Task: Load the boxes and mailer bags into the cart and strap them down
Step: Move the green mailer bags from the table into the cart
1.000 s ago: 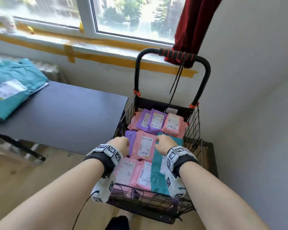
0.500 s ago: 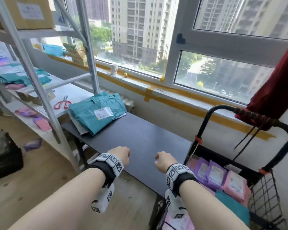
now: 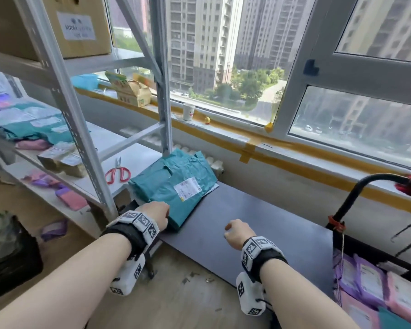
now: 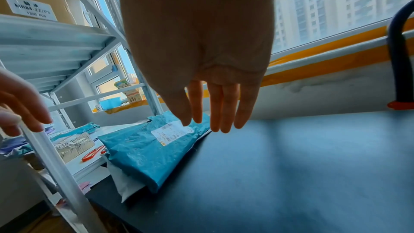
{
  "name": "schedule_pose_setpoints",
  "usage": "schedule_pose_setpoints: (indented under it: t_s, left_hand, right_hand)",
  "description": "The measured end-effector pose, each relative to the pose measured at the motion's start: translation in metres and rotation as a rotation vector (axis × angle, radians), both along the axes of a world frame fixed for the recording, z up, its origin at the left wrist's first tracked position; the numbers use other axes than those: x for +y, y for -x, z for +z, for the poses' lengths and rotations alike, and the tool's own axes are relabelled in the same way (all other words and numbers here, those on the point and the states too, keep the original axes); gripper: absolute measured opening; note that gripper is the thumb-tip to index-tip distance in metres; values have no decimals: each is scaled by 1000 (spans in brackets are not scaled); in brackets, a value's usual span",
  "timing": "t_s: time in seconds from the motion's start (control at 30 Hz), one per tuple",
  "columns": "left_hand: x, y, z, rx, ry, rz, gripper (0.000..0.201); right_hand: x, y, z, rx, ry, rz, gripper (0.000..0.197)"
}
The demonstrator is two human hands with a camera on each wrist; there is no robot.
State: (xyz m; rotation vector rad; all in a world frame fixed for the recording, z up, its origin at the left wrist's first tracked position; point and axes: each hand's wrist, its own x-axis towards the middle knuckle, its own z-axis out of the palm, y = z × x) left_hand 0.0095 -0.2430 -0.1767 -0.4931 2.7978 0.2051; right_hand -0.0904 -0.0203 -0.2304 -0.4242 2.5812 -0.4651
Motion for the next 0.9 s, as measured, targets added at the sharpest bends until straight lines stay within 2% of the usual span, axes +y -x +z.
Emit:
schedule_pose_setpoints:
  t_s: [0.17,0.43,0.57,0.67,0.77,0.9]
  left_hand:
    - [-60,42,-17,2,-87,46,34]
    - [-128,122,-63,-39,-199,154,42]
    - [-143,159,-77,-73,-244,172,47]
    - [-147,176,-90,-90,-271,207,53]
    - [-147,187,-103,-120,-299,224,52]
    - [-141,194,-113,-83,-347,285,44]
  right_hand:
    - [-65,33,-22,-82,86,-19,36]
    - [-145,107,-88,-243,247,-134,45]
    - [-164,129,-118,-404,364,-304,65]
    - [-171,139,-134,-510,477,-438,72]
    - [-175,147,-141,-589,563,-525,71]
    - [-174,148,-144,-689,640,-602,59]
